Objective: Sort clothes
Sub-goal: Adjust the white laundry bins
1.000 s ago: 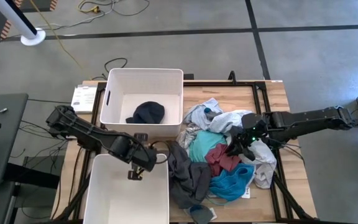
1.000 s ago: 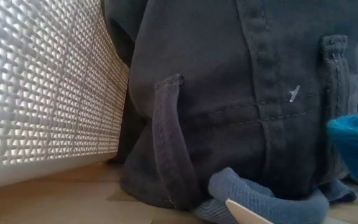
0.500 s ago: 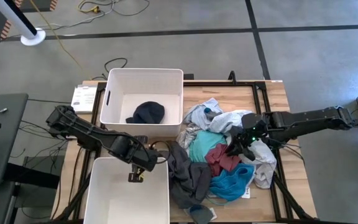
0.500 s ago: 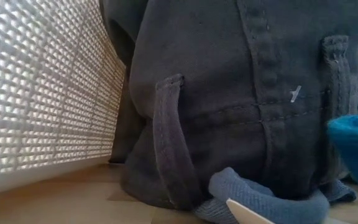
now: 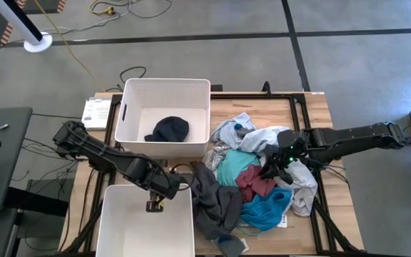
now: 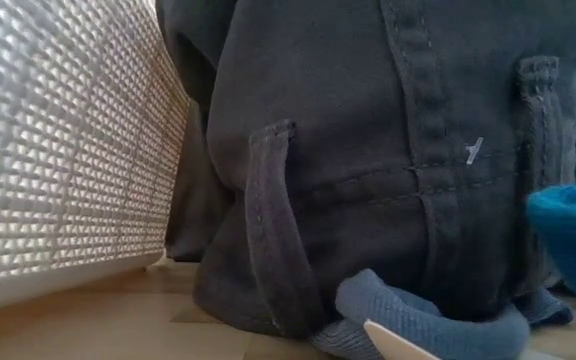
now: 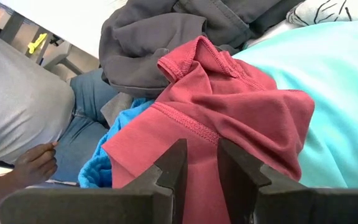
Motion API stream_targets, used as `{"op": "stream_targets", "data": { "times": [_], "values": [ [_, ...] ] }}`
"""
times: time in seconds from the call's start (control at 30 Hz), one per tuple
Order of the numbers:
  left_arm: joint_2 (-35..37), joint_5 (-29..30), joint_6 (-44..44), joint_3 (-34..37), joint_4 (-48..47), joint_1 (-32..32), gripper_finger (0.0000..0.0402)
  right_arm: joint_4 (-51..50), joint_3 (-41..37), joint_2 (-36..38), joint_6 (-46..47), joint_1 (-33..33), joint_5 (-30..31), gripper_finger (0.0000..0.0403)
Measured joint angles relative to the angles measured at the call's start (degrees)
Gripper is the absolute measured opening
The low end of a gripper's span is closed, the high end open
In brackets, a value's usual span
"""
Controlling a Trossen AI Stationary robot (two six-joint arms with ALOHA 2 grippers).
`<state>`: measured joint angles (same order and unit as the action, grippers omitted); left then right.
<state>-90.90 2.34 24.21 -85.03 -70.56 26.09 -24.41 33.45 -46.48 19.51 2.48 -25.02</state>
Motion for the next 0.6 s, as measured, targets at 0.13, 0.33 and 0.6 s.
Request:
{"op": "stream_targets", "data": {
  "times": [0.13,0.33,0.6],
  "values": [
    [0.0,-0.5,0.1,0.0,0.6,0.3,0.0007,0.0,0.0,0.0,0.0,0.0,0.0,0.0107],
    [-0.1,-1.6,0.1,0.0,1.0,0.3,0.0012,0.0,0.0,0.0,0.0,0.0,0.0,0.0107],
    [-0.3,-0.7,0.2,0.2,0.5,0.4,0.0059,0.0,0.0,0.0,0.0,0.0,0.0,0.0107]
  ]
}}
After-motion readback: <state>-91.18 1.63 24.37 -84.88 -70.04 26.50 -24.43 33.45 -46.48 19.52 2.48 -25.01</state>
